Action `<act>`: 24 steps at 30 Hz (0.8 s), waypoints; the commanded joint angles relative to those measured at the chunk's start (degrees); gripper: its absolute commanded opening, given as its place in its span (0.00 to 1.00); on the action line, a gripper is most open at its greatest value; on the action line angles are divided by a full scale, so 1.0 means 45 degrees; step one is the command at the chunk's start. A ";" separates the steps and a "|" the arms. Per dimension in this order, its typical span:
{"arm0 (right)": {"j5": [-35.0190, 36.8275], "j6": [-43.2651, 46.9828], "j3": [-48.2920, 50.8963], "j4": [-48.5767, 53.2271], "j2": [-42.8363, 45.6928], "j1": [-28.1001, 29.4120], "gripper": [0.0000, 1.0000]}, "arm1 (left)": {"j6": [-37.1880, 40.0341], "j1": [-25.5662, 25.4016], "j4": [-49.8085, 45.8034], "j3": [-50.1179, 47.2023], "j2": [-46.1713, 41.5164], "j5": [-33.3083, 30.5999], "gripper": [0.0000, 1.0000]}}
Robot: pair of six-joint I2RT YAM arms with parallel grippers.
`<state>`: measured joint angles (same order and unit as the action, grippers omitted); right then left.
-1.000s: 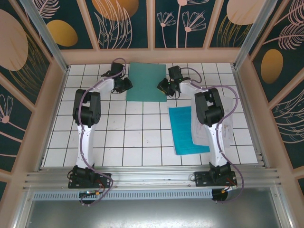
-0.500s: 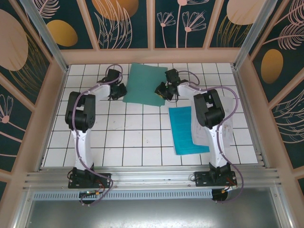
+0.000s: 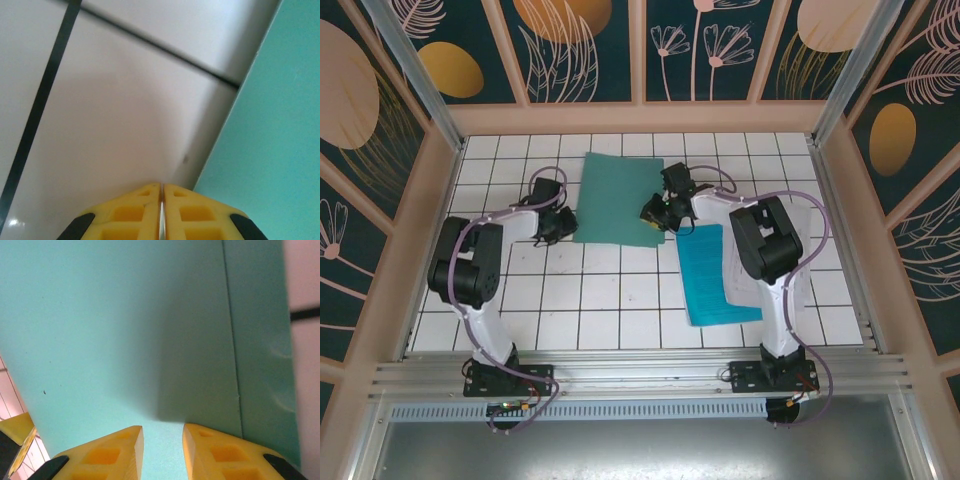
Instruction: Put the files into the folder
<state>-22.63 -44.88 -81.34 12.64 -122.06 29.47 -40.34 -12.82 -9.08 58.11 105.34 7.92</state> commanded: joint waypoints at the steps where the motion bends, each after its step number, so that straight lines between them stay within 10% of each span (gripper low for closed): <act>1: -0.0664 0.0239 0.1226 0.1217 0.0183 0.1017 0.30 | -0.0614 -0.0629 -0.0252 -0.1403 -0.1137 0.1097 0.13; 13: -0.0395 0.0183 0.2786 0.1538 0.2670 0.1946 0.32 | -0.0966 -0.1010 -0.1979 -0.3097 -0.4889 -0.0132 0.17; 24: 0.1251 0.0698 0.2612 0.2014 0.3412 0.1680 0.38 | -0.2079 -0.2694 -0.2806 -0.1408 -0.4871 0.0394 0.47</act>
<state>-19.66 -43.33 -69.69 19.09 -106.83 37.32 -46.81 -21.78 -18.79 50.72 83.92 8.16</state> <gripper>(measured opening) 0.374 0.456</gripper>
